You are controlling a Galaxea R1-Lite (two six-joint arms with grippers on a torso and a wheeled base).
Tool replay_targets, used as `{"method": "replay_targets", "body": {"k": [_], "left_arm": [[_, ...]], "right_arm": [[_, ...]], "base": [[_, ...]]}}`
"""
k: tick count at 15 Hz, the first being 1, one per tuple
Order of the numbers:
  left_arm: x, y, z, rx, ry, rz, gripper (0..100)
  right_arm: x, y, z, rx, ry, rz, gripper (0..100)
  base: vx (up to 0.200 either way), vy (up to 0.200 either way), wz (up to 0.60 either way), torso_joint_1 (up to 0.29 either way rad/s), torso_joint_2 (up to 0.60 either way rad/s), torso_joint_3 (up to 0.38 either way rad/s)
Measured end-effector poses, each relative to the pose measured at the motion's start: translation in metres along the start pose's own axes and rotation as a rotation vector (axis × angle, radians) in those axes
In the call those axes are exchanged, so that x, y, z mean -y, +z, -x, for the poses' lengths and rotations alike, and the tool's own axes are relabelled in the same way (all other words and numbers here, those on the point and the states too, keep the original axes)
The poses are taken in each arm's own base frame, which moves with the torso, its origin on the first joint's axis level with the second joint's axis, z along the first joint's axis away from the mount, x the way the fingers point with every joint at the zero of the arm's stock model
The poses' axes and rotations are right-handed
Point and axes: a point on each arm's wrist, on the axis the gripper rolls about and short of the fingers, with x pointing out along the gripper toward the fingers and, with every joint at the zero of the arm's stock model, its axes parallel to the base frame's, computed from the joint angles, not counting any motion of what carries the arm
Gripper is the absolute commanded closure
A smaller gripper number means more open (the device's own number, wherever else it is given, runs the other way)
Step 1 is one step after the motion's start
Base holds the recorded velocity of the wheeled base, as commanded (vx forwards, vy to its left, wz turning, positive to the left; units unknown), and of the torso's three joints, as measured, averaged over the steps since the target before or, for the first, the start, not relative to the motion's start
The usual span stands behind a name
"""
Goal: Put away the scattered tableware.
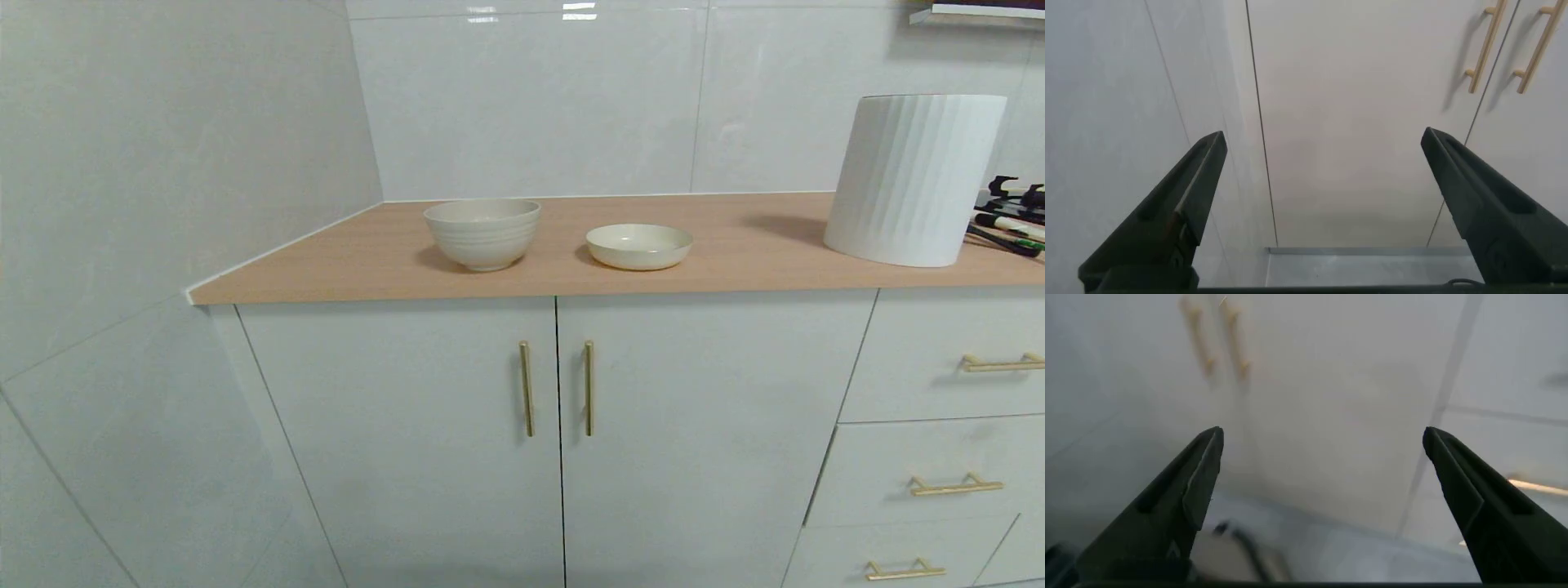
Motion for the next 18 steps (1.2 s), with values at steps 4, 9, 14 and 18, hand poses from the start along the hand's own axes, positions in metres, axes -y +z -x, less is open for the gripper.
{"method": "replay_targets", "body": {"k": [4,9,14,18], "left_arm": [[0.000,0.000,0.000,0.000,0.000,0.000,0],[0.000,0.000,0.000,0.000,0.000,0.000,0],[0.000,0.000,0.000,0.000,0.000,0.000,0],[0.000,0.000,0.000,0.000,0.000,0.000,0]], "right_arm": [[0.004,0.049,-0.068,-0.205,0.200,-0.035,0],[-0.028,0.075,-0.179,-0.260,0.423,-0.101,0],[-0.074,0.066,-0.261,-0.342,0.534,-0.207,0],[-0.086,0.056,-0.305,-0.372,0.533,-0.212,0]], "base": [[0.000,0.000,0.00,0.000,0.00,0.000],[0.000,0.000,0.00,0.000,0.00,0.000],[0.000,0.000,0.00,0.000,0.00,0.000],[0.000,0.000,0.00,0.000,0.00,0.000]]}}
